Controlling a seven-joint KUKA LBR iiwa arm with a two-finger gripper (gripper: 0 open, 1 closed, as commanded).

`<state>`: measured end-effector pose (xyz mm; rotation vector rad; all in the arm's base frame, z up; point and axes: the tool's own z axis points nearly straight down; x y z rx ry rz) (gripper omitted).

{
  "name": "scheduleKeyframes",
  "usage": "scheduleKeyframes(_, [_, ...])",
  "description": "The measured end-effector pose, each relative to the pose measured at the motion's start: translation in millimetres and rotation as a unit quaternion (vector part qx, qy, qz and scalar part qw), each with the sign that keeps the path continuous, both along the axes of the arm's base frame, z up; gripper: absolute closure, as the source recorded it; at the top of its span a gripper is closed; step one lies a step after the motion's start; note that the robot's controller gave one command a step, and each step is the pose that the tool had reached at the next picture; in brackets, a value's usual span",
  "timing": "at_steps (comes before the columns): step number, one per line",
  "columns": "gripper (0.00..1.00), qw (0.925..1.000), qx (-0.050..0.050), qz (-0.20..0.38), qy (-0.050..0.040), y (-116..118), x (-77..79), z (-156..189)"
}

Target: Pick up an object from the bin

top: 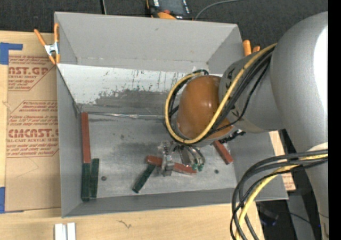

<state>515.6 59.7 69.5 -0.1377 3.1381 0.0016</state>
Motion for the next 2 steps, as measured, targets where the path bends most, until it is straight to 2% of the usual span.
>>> scheduleKeyframes(1, [1.0, 0.9616, 0.0, -0.275, 0.0001, -21, 5.8, 14])
scheduleKeyframes(2, [1.0, 0.9638, 0.001, -0.267, -0.0037, -11, 10.8, 154])
